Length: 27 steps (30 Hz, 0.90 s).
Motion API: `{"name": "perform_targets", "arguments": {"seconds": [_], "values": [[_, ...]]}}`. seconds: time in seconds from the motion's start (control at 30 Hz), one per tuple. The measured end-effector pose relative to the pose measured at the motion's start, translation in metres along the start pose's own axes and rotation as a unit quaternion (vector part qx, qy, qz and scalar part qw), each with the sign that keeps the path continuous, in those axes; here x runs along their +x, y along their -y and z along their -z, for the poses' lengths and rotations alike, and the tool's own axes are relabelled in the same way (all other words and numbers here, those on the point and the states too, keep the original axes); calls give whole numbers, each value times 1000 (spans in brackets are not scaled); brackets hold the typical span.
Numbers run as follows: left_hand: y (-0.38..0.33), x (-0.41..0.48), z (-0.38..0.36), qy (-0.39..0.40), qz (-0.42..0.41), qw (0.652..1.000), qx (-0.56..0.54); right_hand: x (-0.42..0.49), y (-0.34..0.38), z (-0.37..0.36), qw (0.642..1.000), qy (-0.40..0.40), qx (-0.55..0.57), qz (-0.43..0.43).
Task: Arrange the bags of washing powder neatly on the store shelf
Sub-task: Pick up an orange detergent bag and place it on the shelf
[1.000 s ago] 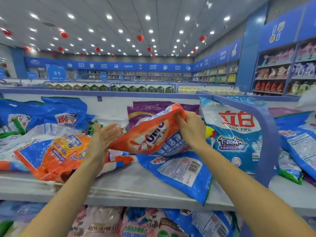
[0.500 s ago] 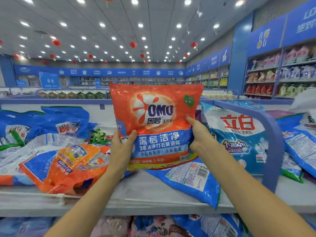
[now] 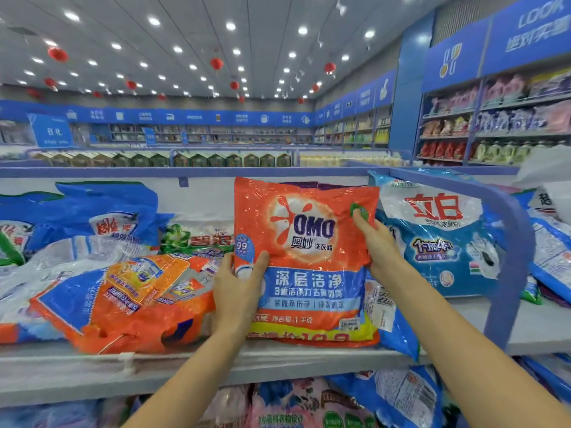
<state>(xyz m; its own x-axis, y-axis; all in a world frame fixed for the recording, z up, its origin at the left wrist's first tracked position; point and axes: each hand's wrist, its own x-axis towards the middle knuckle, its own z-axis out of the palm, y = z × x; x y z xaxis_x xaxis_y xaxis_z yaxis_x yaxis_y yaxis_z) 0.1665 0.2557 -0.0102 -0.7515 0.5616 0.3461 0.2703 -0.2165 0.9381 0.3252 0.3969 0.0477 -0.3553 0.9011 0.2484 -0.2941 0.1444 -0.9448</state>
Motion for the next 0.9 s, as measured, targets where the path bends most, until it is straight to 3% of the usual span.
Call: {"name": "perform_targets", "arguments": {"seconds": [0.17, 0.4, 0.73, 0.9], "values": [[-11, 3, 9, -3, -24, 999, -48, 5, 22, -16, 995, -41, 18, 95], [-3, 13, 15, 59, 15, 995, -80, 4, 13, -18, 992, -30, -39, 120], [-9, 1, 20, 80, -18, 995, -60, -43, -31, 11, 990, 132, -21, -39], [-16, -3, 19, 59, -16, 994, -88, -59, -43, 14, 991, 120, -41, -49]]}}
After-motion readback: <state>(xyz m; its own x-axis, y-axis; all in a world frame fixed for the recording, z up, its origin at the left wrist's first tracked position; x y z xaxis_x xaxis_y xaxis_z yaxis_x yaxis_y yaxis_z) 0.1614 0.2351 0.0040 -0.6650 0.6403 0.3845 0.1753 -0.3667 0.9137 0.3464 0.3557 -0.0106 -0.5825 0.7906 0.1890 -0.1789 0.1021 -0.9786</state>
